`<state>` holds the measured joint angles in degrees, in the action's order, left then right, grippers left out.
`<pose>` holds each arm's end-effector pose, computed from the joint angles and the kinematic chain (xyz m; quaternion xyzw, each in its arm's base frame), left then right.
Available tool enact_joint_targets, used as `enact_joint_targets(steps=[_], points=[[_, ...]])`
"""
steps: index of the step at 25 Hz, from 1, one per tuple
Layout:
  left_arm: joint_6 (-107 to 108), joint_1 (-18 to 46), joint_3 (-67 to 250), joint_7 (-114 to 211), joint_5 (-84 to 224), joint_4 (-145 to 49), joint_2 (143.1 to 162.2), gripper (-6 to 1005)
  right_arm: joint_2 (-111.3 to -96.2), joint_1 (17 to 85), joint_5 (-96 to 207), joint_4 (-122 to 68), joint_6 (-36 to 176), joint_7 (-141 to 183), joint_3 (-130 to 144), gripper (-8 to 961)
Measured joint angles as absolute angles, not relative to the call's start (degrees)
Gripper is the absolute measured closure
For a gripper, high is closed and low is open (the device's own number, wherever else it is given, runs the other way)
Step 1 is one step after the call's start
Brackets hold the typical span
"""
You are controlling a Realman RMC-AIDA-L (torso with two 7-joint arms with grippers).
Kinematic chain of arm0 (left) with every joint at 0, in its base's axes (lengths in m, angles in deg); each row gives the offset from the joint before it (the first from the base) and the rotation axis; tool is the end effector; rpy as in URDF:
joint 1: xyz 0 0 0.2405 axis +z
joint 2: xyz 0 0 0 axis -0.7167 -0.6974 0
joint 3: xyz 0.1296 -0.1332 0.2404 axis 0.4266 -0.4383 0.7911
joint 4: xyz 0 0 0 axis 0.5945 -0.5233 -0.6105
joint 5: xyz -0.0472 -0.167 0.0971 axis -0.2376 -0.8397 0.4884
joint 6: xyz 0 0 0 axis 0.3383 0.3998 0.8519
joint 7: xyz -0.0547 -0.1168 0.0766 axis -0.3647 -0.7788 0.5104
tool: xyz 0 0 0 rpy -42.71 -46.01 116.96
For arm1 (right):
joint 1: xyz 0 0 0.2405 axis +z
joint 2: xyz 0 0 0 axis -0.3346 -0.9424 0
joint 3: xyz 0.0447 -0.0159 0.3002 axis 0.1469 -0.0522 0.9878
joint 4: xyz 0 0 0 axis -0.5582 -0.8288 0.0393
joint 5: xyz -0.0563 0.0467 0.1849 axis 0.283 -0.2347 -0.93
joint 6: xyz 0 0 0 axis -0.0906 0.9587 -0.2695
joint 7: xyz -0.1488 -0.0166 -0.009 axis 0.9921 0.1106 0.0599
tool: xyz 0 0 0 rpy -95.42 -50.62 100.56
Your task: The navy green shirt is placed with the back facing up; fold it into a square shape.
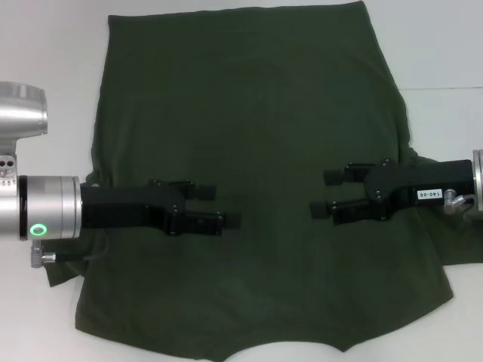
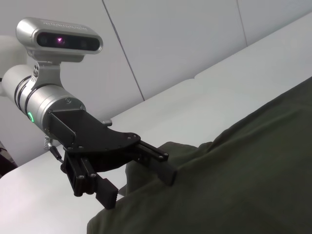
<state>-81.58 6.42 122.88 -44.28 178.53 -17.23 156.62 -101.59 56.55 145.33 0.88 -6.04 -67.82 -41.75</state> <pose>-0.2495 0.3711 -0.0457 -0.9219 -0.3004 -0.2405 0.0461 0.2689 0.3846 -0.0093 -0.9424 0.2577 0.1990 0.0771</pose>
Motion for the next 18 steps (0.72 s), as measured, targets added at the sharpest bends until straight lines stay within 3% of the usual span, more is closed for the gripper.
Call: enact_joint_targets(steps=[18], points=[[-81.45,6.56,122.86,-44.42,179.12,-17.23,156.75,50,-101.59,56.54,145.34,0.88,-6.04,-67.93,-41.75,19]])
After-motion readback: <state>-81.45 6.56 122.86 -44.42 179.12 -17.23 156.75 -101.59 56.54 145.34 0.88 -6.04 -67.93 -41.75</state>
